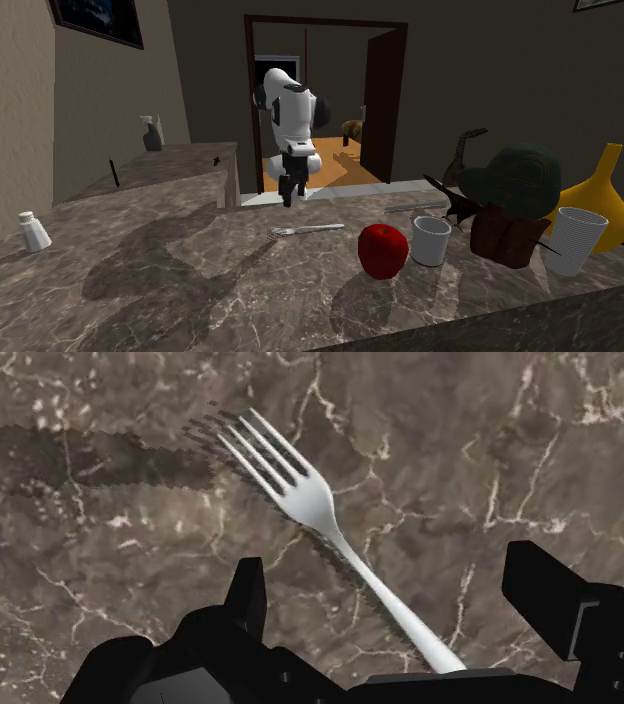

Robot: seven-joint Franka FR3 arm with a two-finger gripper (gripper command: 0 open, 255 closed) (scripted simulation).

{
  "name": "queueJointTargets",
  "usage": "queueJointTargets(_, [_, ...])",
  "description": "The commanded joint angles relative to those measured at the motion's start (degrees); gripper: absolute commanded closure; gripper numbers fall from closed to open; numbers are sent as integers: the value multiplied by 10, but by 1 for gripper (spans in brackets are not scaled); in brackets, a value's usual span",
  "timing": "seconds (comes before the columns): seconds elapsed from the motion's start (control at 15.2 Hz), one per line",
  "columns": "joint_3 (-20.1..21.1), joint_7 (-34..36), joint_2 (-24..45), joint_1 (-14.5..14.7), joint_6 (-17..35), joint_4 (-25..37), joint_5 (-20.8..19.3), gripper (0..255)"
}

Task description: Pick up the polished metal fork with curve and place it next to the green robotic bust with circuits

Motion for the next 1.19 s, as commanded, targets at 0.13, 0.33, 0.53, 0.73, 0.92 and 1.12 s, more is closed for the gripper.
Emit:
queueJointTargets(0.13, [-66, -200, 55, 51, 82, -20, -38, 0])
queueJointTargets(0.33, [-72, -200, 65, 51, 108, -37, -42, 0])
queueJointTargets(0.53, [-79, -199, 76, 50, 135, -53, -45, 0])
queueJointTargets(0.73, [-82, -199, 82, 49, 149, -60, -47, 0])
queueJointTargets(0.92, [-82, -199, 82, 49, 149, -60, -47, 0])
queueJointTargets(1.12, [-82, -199, 82, 49, 149, -60, -47, 0])
